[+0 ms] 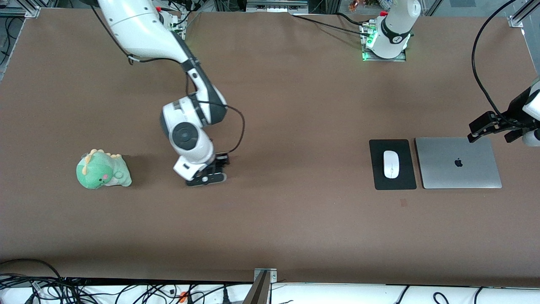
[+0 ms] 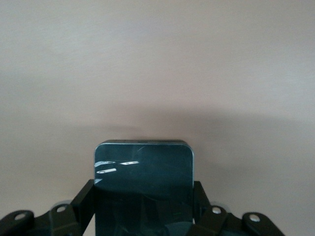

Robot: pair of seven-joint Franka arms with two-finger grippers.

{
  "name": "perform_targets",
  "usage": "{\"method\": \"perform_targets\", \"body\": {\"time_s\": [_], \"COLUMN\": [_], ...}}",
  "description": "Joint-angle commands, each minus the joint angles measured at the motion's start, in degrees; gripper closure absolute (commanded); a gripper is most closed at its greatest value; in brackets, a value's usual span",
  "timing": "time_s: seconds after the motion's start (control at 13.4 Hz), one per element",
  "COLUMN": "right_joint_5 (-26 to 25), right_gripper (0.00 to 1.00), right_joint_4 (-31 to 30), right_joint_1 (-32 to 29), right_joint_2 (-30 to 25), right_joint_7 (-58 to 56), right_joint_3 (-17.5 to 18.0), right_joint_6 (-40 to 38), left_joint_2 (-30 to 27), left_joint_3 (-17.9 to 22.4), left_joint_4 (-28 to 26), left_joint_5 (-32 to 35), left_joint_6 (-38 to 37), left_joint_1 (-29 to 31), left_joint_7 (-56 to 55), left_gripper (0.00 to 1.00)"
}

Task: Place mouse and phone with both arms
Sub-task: 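Carry the phone beside the green plush and lower it with the right gripper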

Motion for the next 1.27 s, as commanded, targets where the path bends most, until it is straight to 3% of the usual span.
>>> {"method": "perform_targets", "body": {"time_s": [0.0, 0.37, 0.74, 1.04, 1.12, 1.19], "right_joint_5": [0.8, 0.9, 1.0, 1.0, 1.0, 1.0], "right_gripper": [0.92, 0.99, 0.99, 0.98, 0.82, 0.19], "right_joint_4": [-2.7, -16.7, -21.7, -24.6, -24.7, -24.6], "right_joint_1": [-4.3, -8.4, -13.7, -14.3, -14.3, -14.3], "right_joint_2": [-3.1, -7.3, -7.2, -7.0, -6.7, -6.6], "right_joint_7": [-3.6, -3.8, -10.2, -11.0, -11.0, -10.7], "right_joint_3": [0.9, -1.8, -2.0, -2.0, -2.0, -2.0], "right_joint_6": [-1.5, 12.9, 21.2, 27.0, 27.3, 27.4], "left_joint_2": [0.2, 0.2, 0.1, 0.1, 0.1, 0.1], "left_joint_3": [-0.3, -0.2, -0.1, -0.1, -0.1, -0.1], "left_joint_4": [1.3, 1.4, 1.4, 1.3, 1.3, 1.3], "left_joint_5": [0.1, 0.1, 0.1, 0.1, 0.1, 0.1], "left_joint_6": [-1.0, -1.1, -1.1, -1.1, -1.1, -1.2], "left_joint_1": [0.5, 0.5, 0.5, 0.5, 0.5, 0.5], "left_joint_7": [0.4, 0.4, 0.4, 0.4, 0.4, 0.3], "left_gripper": [0.0, 0.0, 0.0, 0.0, 0.0, 0.0]}}
